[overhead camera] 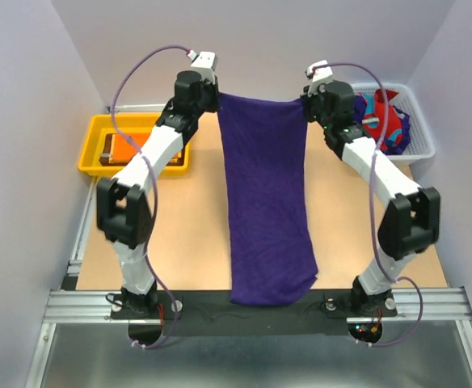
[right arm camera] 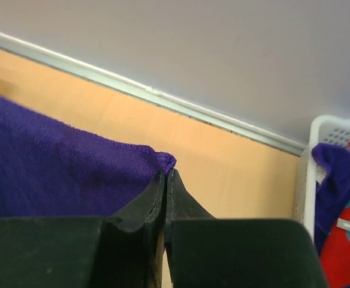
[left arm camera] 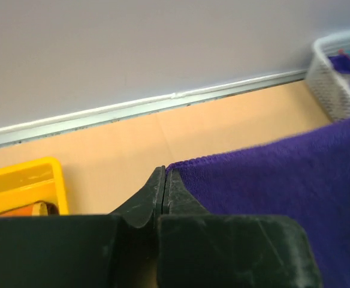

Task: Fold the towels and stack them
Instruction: Flatten out the crumpled towel, then fold the towel

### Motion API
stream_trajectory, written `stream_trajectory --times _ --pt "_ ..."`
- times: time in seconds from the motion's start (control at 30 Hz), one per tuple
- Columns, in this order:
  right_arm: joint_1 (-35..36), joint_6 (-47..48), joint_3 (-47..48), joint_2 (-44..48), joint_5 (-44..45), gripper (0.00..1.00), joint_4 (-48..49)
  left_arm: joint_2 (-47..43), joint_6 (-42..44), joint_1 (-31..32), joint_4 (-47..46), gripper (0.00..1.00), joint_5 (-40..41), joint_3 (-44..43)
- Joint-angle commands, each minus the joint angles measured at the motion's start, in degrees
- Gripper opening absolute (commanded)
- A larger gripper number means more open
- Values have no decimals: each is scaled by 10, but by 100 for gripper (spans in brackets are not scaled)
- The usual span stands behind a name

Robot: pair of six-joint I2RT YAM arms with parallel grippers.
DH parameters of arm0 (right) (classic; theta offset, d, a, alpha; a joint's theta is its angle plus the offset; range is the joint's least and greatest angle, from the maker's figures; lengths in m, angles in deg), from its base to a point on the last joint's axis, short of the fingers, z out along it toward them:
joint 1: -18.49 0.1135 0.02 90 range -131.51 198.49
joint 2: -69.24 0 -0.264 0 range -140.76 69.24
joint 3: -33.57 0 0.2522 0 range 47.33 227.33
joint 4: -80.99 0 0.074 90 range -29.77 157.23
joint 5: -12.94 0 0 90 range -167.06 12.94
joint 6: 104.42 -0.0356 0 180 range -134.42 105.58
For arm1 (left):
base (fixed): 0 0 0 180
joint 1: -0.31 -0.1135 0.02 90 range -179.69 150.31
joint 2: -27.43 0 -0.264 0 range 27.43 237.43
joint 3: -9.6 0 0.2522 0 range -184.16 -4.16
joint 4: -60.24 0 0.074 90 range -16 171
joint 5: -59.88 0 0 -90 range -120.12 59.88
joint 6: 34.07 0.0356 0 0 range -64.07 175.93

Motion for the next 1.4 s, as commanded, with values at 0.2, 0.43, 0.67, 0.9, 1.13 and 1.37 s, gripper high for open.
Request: stream_trajectory --times 0.2,0.43,0.67,0.9,1.13,1.37 --pt "-27 33 62 -152 -14 0 228 210 14 -33 -52 0 14 -272" --pt "-28 36 62 -213 -48 1 227 251 12 -34 -61 0 -6 -260" --pt "-28 23 6 -202 -67 1 227 246 11 -35 -77 0 -13 -189" --pt "-28 6 -62 -166 -95 0 185 198 9 -36 -74 0 -18 -85" --pt "-27 -37 -132 -118 -115 0 180 161 6 -38 -42 0 -19 -28" --pt "-27 -57 -161 -55 -123 1 159 95 7 -39 -24 0 -13 9"
